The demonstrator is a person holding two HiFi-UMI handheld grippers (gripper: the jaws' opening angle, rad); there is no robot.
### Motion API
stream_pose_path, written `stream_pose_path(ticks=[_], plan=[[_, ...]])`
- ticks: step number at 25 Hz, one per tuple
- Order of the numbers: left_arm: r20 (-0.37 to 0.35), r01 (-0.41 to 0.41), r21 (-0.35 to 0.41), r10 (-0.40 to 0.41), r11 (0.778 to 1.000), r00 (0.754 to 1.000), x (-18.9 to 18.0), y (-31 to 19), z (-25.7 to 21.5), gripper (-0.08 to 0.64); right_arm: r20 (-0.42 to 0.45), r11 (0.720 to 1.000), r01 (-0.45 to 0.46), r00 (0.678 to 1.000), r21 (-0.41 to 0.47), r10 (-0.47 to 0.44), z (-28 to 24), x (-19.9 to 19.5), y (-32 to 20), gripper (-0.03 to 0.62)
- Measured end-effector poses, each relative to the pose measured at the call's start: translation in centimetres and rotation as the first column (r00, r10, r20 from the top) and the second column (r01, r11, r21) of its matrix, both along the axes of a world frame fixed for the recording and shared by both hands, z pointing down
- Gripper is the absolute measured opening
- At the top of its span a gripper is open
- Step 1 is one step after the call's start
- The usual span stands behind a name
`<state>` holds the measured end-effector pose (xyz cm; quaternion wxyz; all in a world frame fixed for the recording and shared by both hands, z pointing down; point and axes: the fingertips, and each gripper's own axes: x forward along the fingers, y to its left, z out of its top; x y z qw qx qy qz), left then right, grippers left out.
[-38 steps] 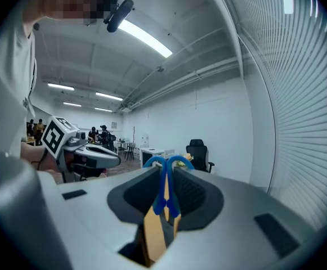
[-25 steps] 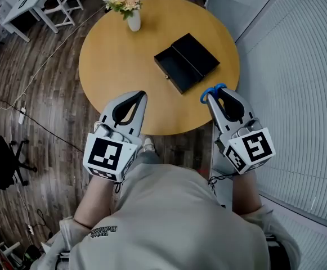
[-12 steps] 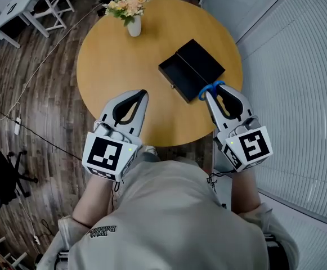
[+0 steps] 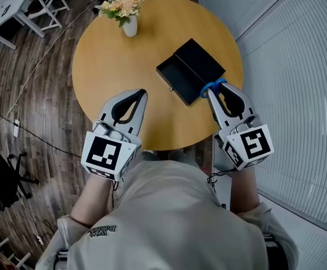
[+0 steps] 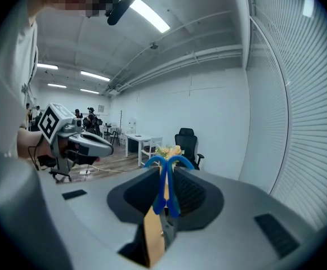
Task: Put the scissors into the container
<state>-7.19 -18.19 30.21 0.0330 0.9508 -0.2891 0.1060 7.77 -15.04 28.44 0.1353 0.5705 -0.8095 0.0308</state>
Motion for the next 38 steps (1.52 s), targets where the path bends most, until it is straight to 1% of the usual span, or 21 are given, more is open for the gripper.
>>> stream_pose_path(ticks=[3, 9, 15, 19, 25, 29, 34, 38], plan=[[0.005, 0.015, -0.007, -0.015, 1.0, 1.0, 0.9, -0.5, 0.1, 0.021, -0.02, 1.0, 0.005, 1.0, -0.014, -0.005, 0.5, 1.1, -0.5, 0.089], [0.023, 0.043, -0.013, -0.043, 0.999, 0.999, 2.6, -1.2, 0.6, 0.021, -0.008, 0.998, 0.052, 0.999, -0.043, -0.052, 1.5, 2.6, -1.9, 0.089], [0.045, 0.074, -0.023, -0.073, 0.997, 0.996, 3.6, -1.9, 1.3, 0.021, 0.019, 0.995, 0.077, 0.997, -0.061, -0.076, 2.1, 3.7, -4.0, 0.089], [0.064, 0.087, -0.032, -0.085, 0.996, 0.994, 4.0, -2.7, 2.1, 0.021, 0.019, 0.99, 0.106, 0.994, -0.098, -0.105, 3.1, 3.8, -5.9, 0.089], [0.085, 0.097, -0.062, -0.092, 0.993, 0.992, 4.9, -4.0, 4.0, 0.021, 0.005, 0.981, 0.114, 0.993, -0.157, -0.115, 5.6, 3.8, -8.4, 0.089], [0.104, 0.108, -0.097, -0.098, 0.989, 0.99, 5.0, -4.8, 5.9, 0.021, -0.004, 0.963, 0.138, 0.99, -0.231, -0.143, 8.3, 2.9, -10.1, 0.089], [0.079, 0.1, -0.148, -0.089, 0.984, 0.993, 5.9, -5.6, 7.6, 0.021, -0.012, 0.934, 0.151, 0.986, -0.323, -0.164, 12.8, 2.4, -11.9, 0.089], [0.089, 0.11, -0.176, -0.096, 0.978, 0.991, 6.0, -6.3, 9.1, 0.021, -0.002, 0.913, 0.149, 0.987, -0.381, -0.162, 16.1, 1.9, -12.8, 0.089]])
